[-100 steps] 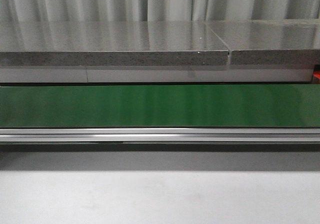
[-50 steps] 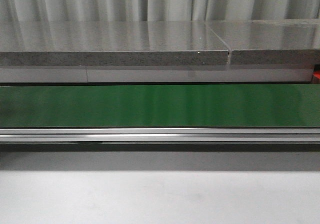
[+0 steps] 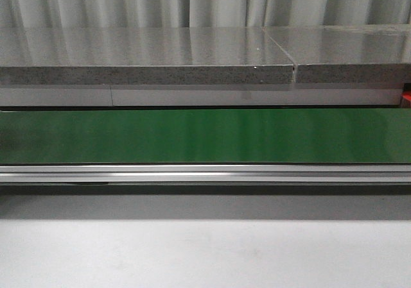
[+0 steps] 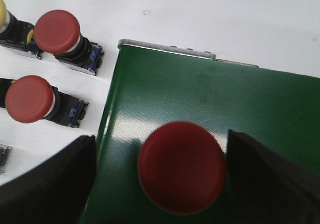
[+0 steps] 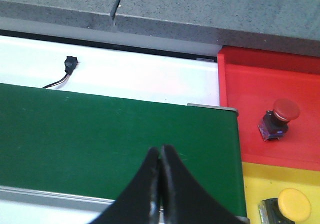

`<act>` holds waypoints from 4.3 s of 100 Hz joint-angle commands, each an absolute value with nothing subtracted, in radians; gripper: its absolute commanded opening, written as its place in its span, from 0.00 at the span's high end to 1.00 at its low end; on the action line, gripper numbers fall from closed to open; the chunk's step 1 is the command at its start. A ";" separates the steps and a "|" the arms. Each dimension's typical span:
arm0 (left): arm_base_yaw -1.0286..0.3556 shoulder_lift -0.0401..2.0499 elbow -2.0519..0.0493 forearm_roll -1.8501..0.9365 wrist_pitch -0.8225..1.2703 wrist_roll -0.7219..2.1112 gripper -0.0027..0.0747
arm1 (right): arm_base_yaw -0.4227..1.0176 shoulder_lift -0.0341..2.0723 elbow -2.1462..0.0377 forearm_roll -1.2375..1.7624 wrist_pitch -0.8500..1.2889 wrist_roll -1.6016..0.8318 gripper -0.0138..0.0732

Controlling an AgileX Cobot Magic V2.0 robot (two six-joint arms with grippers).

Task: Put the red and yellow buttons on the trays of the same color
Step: 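Lower the red button onto the green belt and open the left gripper, then grasp a yellow-capped button with the left gripper and lift it, then set the yellow button on the green belt and open the left gripper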

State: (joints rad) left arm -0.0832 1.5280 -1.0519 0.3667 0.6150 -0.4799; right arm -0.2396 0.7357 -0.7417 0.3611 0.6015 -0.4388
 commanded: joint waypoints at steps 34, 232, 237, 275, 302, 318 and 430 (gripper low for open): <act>-0.092 1.478 -1.188 0.365 0.619 -0.455 0.15 | -0.240 0.731 -0.767 0.378 0.539 -0.447 0.92; 0.431 1.634 -1.009 0.327 0.428 -0.486 0.15 | -0.240 0.731 -0.767 0.378 0.539 -0.447 0.92; 0.431 1.647 -1.009 0.331 0.420 -0.486 0.15 | -0.240 0.731 -0.767 0.378 0.539 -0.447 0.92; 0.431 1.714 -1.013 0.335 0.367 -0.486 0.15 | -0.240 0.731 -0.767 0.378 0.539 -0.447 0.92; 0.431 1.714 -1.013 0.335 0.335 -0.486 0.23 | -0.240 0.731 -0.767 0.378 0.539 -0.447 0.92; 0.431 1.714 -1.013 0.335 0.333 -0.486 0.39 | -0.240 0.731 -0.767 0.378 0.539 -0.447 0.92; 0.260 1.301 -1.019 0.314 0.441 -0.459 0.90 | -0.240 0.731 -0.767 0.378 0.539 -0.447 0.92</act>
State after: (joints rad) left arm 0.3117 1.3444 -0.9859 0.3058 0.4566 -0.4755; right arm -0.2396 0.7357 -0.7417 0.3611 0.6015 -0.4388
